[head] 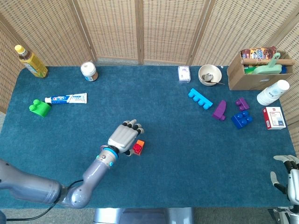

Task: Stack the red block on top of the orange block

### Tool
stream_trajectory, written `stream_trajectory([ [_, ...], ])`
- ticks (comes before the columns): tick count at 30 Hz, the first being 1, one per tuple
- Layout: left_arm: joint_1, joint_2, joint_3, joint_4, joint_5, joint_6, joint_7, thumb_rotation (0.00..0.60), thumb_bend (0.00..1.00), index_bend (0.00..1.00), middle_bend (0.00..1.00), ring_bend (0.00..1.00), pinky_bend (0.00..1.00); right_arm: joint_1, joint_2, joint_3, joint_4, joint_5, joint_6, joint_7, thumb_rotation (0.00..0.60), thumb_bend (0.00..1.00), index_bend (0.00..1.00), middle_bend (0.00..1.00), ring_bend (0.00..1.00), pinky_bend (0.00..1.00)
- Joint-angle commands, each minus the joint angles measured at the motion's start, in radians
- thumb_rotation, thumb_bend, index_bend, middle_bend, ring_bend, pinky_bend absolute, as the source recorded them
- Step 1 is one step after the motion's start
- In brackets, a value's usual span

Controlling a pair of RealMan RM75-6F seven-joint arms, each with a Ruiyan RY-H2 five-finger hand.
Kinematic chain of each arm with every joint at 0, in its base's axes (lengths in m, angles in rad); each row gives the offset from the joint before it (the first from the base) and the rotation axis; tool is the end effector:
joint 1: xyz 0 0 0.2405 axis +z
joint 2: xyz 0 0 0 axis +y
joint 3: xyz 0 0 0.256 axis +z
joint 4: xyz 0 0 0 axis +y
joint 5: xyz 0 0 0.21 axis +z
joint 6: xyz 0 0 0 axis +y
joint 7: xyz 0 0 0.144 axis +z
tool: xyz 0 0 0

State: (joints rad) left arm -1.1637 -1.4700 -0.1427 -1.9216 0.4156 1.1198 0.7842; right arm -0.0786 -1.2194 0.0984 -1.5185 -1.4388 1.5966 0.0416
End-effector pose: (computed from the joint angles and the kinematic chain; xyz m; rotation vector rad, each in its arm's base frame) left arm -0.0329 0.3137 -0.0170 -2.0463 -0.9685 -0.6957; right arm -0.3453 -0.1355 0.1605 1.1285 -0.9288 0.8764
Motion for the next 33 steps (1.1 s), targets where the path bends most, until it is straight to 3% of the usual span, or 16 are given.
stream_trajectory([
  [1,0.031,0.044,0.006,-0.028,0.04,0.009,-0.035,0.6,0.34,0.21,0.17,0.04,0.1,0.006,-0.004,0.002,-0.002,0.0,-0.006,-0.007,0.6,0.32,0.33,0.35,0.25,0.34],
  [7,0.093,0.126,0.031,-0.075,0.118,0.027,-0.095,0.6,0.34,0.24,0.17,0.04,0.07,0.021,-0.019,0.018,-0.009,0.008,-0.007,-0.044,0.6,0.32,0.33,0.35,0.25,0.34],
  [16,0.248,0.245,0.12,-0.11,0.34,0.103,-0.208,0.6,0.34,0.28,0.18,0.05,0.05,0.047,-0.044,0.044,-0.034,0.022,-0.006,-0.132,0.6,0.32,0.32,0.35,0.23,0.34],
  [33,0.542,0.358,0.231,-0.038,0.647,0.253,-0.433,0.6,0.34,0.3,0.2,0.06,0.06,0.088,-0.083,0.074,-0.055,0.042,-0.01,-0.237,0.599,0.32,0.32,0.35,0.2,0.34],
])
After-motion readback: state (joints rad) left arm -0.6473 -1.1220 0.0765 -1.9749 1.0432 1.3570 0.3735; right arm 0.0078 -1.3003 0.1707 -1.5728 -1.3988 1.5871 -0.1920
